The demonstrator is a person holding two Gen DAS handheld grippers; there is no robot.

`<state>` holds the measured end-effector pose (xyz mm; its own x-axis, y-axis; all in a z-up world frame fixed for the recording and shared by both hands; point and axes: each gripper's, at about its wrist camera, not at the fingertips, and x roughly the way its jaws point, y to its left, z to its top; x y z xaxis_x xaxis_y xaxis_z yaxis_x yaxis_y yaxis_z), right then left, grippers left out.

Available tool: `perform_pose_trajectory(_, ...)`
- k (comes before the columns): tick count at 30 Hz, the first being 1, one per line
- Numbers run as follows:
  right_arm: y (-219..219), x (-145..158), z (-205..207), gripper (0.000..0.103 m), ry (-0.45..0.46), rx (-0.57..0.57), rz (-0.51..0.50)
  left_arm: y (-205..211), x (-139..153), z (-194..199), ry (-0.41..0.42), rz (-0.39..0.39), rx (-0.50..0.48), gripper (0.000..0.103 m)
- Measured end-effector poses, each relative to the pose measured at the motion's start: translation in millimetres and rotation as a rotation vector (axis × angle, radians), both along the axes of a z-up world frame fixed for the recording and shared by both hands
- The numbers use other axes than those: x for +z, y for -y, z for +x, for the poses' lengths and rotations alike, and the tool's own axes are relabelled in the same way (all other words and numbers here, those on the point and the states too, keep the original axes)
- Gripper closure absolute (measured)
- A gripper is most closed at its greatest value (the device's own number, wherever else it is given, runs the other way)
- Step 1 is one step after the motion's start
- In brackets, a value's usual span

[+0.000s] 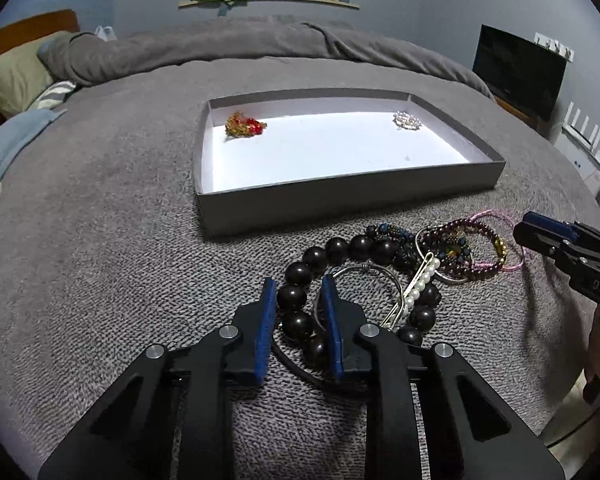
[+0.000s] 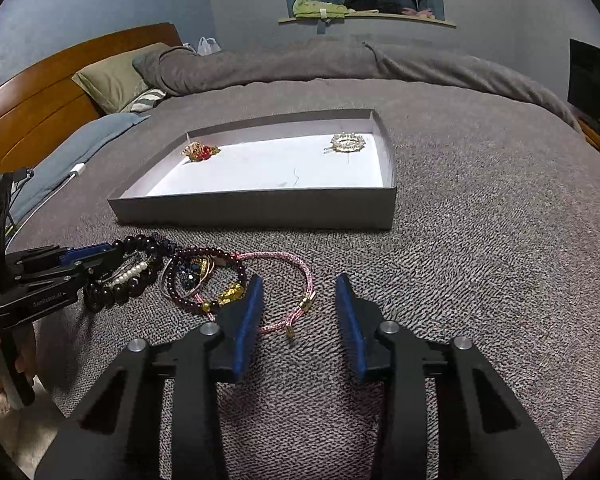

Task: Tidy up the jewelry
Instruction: 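Grasp black bead bracelet with left tool while right tool grasps pink cord bracelet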

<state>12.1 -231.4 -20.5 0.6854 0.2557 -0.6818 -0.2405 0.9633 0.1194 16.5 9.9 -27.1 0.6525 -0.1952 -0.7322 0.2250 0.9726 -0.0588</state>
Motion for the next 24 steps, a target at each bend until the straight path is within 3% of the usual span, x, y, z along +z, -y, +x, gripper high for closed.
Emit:
perform_pose_trajectory(13, -6.3, -12.9, 9.6, 0.077, -0.035, -0.001, -0.033, -1.5, 5.0, -0.7, 0.011, -0.028, -0.001, 0.088)
perform_pose_trajectory(17, -6.1, -13.3, 8.8, 0.096, -0.037, 0.002, -0.037, -1.5, 9.5, -4.1, 0.031, -0.032, -0.007, 0.088)
perform_pose_trajectory(20, -3.3, -7.6, 5.5, 0.098, -0.013, 0.002, -0.015, -3.6, 17.4, -9.1, 0.07, -0.054, -0.011, 0.088)
perform_pose_trajectory(24, -1.8, 9.2, -4.9, 0.098, 0.087, 0.003, -0.004, -4.7, 29.9, -16.9, 0.133, -0.078, -0.024, 0.088)
